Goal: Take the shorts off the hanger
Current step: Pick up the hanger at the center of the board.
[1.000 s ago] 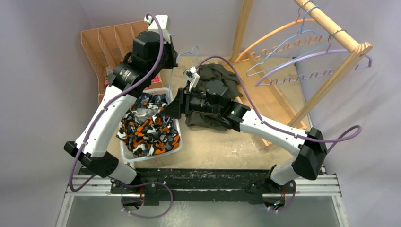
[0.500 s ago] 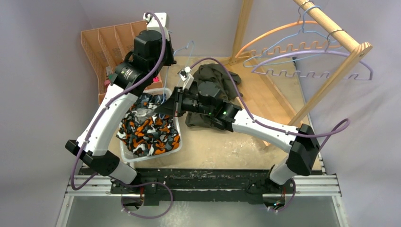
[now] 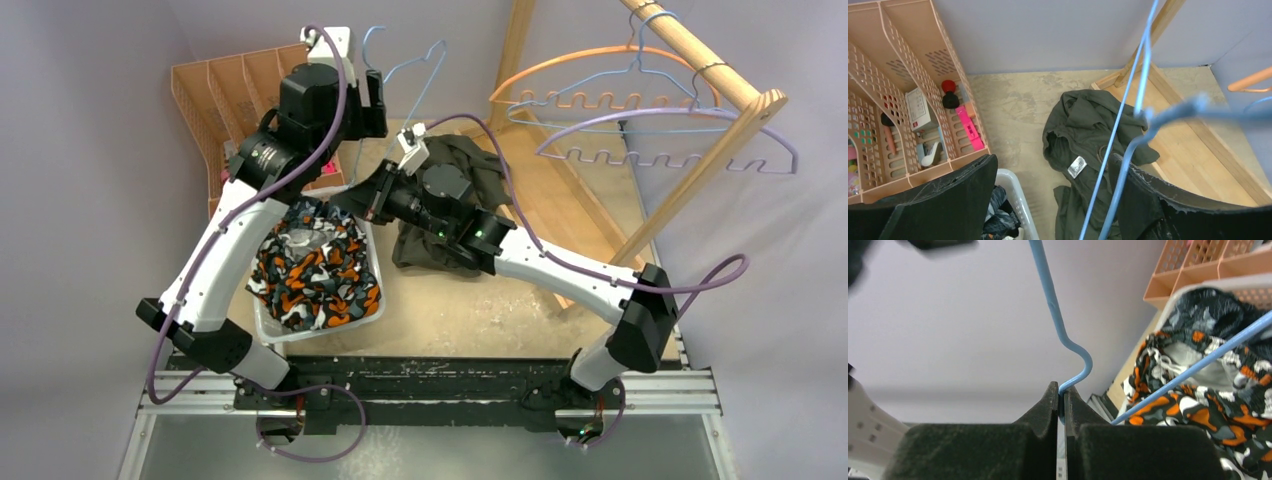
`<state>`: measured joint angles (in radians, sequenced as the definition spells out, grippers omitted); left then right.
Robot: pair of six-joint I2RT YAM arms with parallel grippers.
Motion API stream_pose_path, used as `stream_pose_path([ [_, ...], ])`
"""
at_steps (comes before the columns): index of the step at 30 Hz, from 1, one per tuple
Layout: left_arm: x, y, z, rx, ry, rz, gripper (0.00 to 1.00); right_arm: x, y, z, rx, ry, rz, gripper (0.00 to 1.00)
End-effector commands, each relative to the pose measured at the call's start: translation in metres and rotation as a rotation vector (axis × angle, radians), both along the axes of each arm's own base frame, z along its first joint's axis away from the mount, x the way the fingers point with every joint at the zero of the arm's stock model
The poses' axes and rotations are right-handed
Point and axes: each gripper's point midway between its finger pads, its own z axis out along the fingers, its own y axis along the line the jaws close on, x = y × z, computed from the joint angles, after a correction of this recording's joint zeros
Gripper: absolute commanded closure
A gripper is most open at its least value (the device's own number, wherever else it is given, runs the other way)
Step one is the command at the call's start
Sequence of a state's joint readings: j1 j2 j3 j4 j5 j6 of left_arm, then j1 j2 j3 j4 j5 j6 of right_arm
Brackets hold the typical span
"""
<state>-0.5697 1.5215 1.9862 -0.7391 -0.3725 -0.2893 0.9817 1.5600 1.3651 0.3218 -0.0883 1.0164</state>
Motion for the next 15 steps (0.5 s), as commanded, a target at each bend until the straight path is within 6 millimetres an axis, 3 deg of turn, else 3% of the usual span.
stream_pose_path([
  [1,-0.033,0.030,0.045,-0.079,-0.106,0.046,0.18,0.024,-0.014,0.069,0.126,-0.068,-0.160,1.00],
  [5,-0.058,0.036,0.058,-0.143,-0.150,0.007,0.14,0.043,-0.018,0.074,0.128,-0.067,-0.245,1.00],
  [8,-0.072,0.044,0.052,-0.141,-0.140,0.004,0.13,0.053,-0.022,0.080,0.125,-0.082,-0.275,1.00],
  [12,-0.081,0.055,0.042,-0.164,-0.127,0.046,0.14,0.063,-0.024,0.083,0.110,-0.108,-0.282,1.00],
  [15,-0.082,0.050,0.042,-0.177,-0.133,0.014,0.16,0.062,-0.021,0.081,0.095,-0.126,-0.252,1.00],
])
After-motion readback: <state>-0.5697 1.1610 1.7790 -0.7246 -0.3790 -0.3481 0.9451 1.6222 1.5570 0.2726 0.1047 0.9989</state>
